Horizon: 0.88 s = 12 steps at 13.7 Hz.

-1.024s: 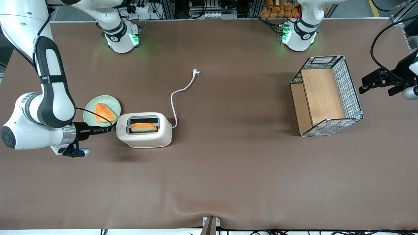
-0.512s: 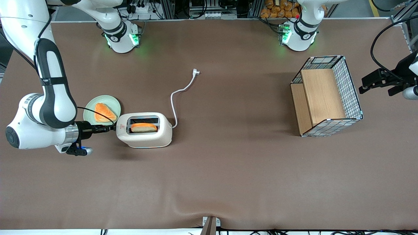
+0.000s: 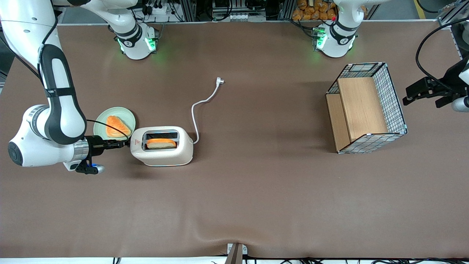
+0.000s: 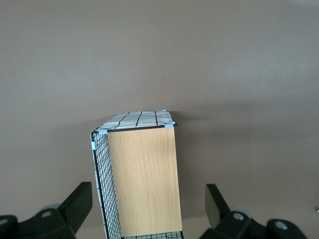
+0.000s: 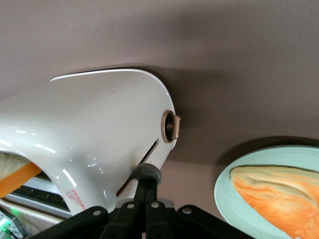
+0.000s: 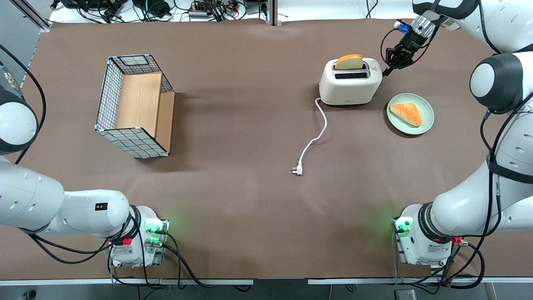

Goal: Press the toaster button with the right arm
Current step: 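Press the lever down with the right gripper and hold it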

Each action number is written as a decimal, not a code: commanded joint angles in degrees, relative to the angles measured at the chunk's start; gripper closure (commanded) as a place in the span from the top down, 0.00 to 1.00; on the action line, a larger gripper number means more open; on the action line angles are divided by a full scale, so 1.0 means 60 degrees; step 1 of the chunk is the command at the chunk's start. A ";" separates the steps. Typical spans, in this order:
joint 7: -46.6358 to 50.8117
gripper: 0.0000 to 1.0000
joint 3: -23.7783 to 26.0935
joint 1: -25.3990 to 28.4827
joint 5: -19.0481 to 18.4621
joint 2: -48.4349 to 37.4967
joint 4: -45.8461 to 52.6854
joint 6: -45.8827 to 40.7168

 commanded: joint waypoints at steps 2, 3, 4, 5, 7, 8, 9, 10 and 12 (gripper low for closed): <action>-0.0332 0.00 0.0013 -0.0040 0.0430 -0.0105 -0.0447 0.0481; -0.0332 0.00 0.0013 -0.0040 0.0430 -0.0076 -0.0447 0.0511; -0.0347 0.00 0.0013 -0.0040 0.0430 -0.0076 -0.0447 0.0555; -0.0376 0.00 0.0013 -0.0040 0.0430 -0.0062 -0.0462 0.0598; -0.0522 0.00 0.0013 -0.0040 0.0430 -0.0047 -0.0593 0.0774; -0.0537 0.00 0.0013 -0.0040 0.0430 -0.0061 -0.0652 0.0847; -0.0537 0.00 0.0013 -0.0025 0.0445 -0.0047 -0.0653 0.0848; -0.0537 0.00 0.0013 -0.0011 0.0474 -0.0032 -0.0667 0.0906; -0.0552 0.00 0.0013 -0.0011 0.0489 -0.0018 -0.0754 0.1067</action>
